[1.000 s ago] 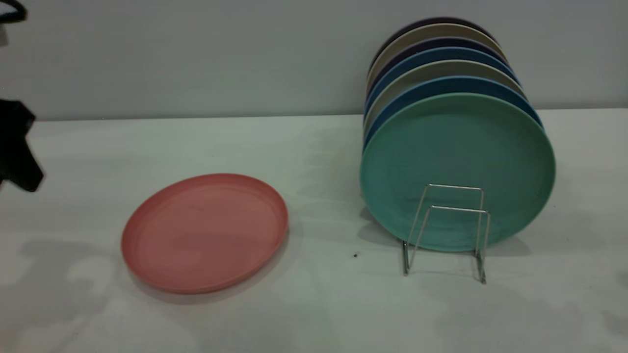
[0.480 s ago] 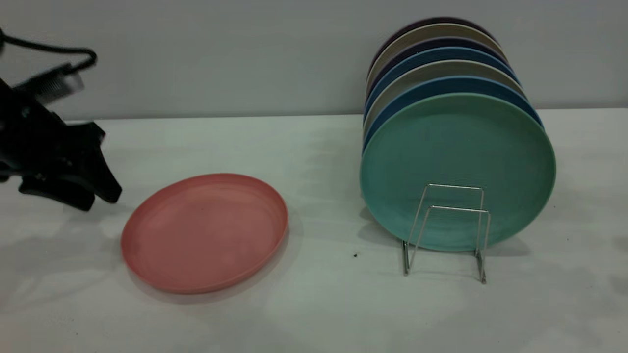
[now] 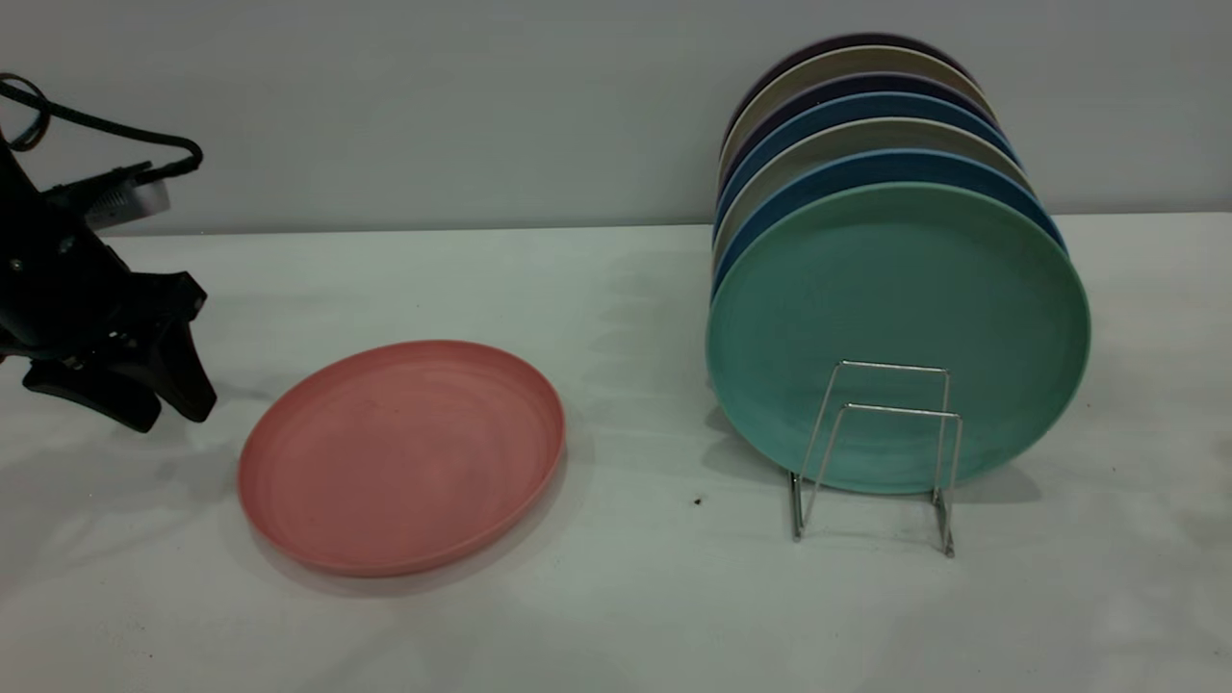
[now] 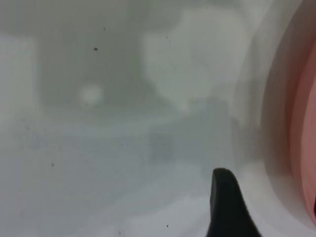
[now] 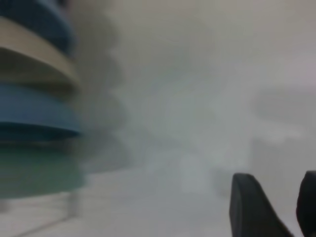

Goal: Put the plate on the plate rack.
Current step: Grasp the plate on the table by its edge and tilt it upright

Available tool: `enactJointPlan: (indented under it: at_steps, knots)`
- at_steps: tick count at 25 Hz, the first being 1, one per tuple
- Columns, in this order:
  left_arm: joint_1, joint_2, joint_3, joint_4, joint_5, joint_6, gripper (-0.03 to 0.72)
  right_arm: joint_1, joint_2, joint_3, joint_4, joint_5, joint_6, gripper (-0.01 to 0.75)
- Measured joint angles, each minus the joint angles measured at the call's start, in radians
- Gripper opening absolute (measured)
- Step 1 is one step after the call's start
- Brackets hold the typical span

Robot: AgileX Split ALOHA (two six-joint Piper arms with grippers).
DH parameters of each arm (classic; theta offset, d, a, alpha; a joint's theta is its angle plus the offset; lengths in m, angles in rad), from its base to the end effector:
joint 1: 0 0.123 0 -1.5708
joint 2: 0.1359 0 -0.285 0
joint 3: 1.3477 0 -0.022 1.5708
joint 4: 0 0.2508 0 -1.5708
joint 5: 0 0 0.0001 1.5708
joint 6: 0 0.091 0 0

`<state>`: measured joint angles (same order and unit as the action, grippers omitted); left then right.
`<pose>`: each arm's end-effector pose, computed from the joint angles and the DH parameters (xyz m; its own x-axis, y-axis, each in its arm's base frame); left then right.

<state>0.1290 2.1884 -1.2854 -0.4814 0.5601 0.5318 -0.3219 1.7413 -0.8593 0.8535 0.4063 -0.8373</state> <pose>0.4039 0.0298 0.0777 -0.9625 -0.0126 -0.2709 0.0460 0.9769 -0.2087 0.3112 -0.0751 0.1549 -0.8364 0.2527 -0.4864 0.1447 0.9577 0.2487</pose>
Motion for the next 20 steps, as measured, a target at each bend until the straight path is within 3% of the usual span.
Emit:
enactJointPlan:
  at_steps: [3,5,13,20]
  knots:
    - [0.0,0.001,0.0,0.0,0.0,0.0,0.446,-0.069,0.027,-0.01,0.279,0.108,-0.234,0.248]
    - [0.0,0.001,0.0,-0.001,0.0,0.004,0.446,-0.103,0.034,-0.011,0.363,0.132,-0.308,0.246]
    - [0.0,0.027,0.0,-0.134,-0.002,0.095,0.446,-0.133,0.034,-0.012,0.309,0.119,-0.332,0.243]
    - [-0.006,0.057,0.0,-0.15,-0.008,0.101,0.446,-0.133,0.034,-0.012,0.307,0.114,-0.333,0.243]
